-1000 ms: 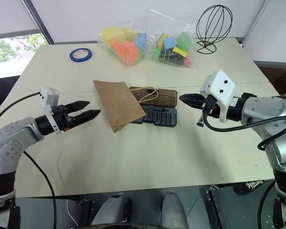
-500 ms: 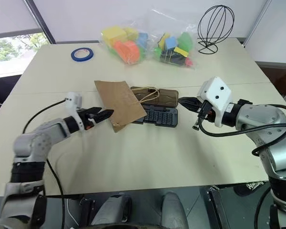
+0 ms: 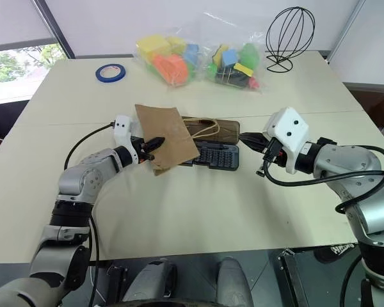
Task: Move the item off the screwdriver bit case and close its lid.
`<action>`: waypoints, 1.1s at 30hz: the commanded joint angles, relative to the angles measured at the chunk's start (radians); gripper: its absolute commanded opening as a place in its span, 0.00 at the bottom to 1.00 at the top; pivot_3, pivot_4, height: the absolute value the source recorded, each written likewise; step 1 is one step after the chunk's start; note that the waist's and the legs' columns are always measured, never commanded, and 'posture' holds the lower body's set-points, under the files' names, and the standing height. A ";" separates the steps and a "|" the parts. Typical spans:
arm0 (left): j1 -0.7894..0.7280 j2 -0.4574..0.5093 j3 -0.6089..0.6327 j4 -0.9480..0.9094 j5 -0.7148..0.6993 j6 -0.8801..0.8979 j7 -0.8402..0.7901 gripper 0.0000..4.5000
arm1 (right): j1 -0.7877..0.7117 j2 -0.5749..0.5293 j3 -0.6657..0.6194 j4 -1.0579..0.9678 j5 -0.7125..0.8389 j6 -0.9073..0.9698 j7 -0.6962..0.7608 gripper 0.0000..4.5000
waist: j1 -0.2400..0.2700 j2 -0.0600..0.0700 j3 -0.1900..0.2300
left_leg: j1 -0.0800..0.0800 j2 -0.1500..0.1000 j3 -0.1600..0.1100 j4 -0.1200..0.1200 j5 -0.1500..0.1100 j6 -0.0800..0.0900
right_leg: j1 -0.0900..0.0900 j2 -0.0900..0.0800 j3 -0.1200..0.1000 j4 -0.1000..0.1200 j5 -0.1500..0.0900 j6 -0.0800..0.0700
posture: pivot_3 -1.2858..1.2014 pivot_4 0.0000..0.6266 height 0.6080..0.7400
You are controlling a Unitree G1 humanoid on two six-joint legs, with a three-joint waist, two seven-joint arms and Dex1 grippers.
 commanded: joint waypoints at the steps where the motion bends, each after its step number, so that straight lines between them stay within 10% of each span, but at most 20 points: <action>1: -0.014 0.001 0.034 -0.007 0.011 -0.013 0.020 0.01 | -0.003 -0.005 -0.027 -0.030 -0.004 -0.009 -0.007 0.00 | 0.000 0.000 0.000 | 0.000 0.000 0.000 0.000 0.000 0.000 | 0.000 0.000 0.000 0.000 0.000 0.000 | 0.52 0.24 1.00; 16: 0.048 0.010 0.531 0.078 -0.015 -0.064 0.507 0.01 | -0.015 0.012 0.021 -0.009 -0.006 -0.021 0.008 0.00 | -0.002 -0.001 0.000 | 0.000 0.000 0.000 0.000 0.000 0.000 | 0.000 0.000 0.000 0.000 0.000 0.000 | 0.52 0.24 1.00; 33: 0.123 0.086 0.678 0.095 0.000 -0.165 0.684 0.07 | -0.092 0.039 0.107 0.077 -0.044 -0.070 0.067 0.00 | 0.000 -0.002 -0.001 | 0.000 0.000 0.000 0.000 0.000 -0.001 | -0.001 0.000 0.000 0.001 0.000 0.000 | 0.52 0.24 1.00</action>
